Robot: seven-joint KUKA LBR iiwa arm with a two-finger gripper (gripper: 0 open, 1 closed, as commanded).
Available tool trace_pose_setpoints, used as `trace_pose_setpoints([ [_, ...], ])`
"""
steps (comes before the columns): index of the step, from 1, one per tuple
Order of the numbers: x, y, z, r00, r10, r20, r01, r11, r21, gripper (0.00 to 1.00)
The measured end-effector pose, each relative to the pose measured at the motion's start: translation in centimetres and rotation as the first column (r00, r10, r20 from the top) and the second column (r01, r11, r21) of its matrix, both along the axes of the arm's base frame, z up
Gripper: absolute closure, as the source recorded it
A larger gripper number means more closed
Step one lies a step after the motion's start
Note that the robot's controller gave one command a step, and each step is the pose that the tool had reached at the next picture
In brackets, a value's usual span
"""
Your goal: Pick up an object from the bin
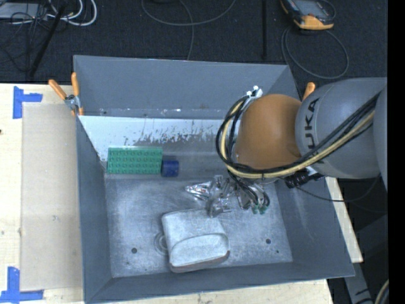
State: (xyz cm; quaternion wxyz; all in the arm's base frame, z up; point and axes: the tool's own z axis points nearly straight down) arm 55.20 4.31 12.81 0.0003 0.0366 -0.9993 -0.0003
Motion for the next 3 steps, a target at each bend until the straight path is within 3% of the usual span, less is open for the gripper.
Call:
trace_pose_setpoints([
  [1, 6.0, 0.8, 4.3, 0.992, -0.125, 0.006, 0.125, 0.992, 0.001, 1.0],
  [2, 5.8, 0.7, 4.1, 0.992, -0.127, 0.001, 0.127, 0.992, 0.0, 0.0],
  [3, 4.8, -2.7, -5.6, 0.999, -0.041, 0.014, 0.042, 0.999, -0.003, 0.0],
])
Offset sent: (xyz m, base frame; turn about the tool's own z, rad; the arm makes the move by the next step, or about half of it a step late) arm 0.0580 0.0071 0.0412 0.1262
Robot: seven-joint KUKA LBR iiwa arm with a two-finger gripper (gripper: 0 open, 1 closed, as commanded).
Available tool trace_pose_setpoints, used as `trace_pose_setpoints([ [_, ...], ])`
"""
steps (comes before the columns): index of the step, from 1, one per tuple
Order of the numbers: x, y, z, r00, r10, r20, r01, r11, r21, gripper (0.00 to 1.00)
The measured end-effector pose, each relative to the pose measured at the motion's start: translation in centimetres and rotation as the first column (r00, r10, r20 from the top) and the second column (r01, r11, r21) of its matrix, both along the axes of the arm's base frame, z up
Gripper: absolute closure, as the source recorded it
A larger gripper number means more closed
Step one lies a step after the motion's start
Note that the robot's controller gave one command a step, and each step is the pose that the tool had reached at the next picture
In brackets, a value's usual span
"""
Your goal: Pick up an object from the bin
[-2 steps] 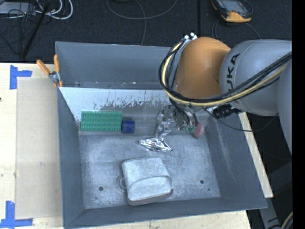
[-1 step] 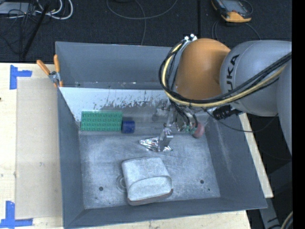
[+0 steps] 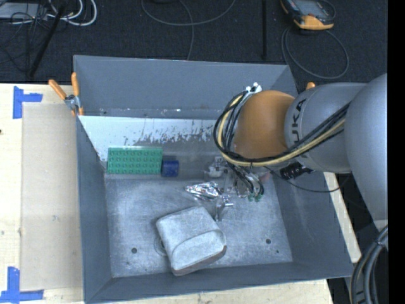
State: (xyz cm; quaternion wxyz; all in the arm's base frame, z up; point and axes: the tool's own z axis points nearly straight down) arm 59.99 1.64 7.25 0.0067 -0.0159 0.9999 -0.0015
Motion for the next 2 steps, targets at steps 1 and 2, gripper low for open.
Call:
trace_pose_setpoints([
  [1, 0.0, 0.3, 0.2, 1.0, 0.001, -0.004, -0.001, 1.0, 0.003, 1.0],
  [2, 1.1, 1.7, 13.4, 0.988, 0.155, -0.004, -0.155, 0.988, 0.002, 1.0],
])
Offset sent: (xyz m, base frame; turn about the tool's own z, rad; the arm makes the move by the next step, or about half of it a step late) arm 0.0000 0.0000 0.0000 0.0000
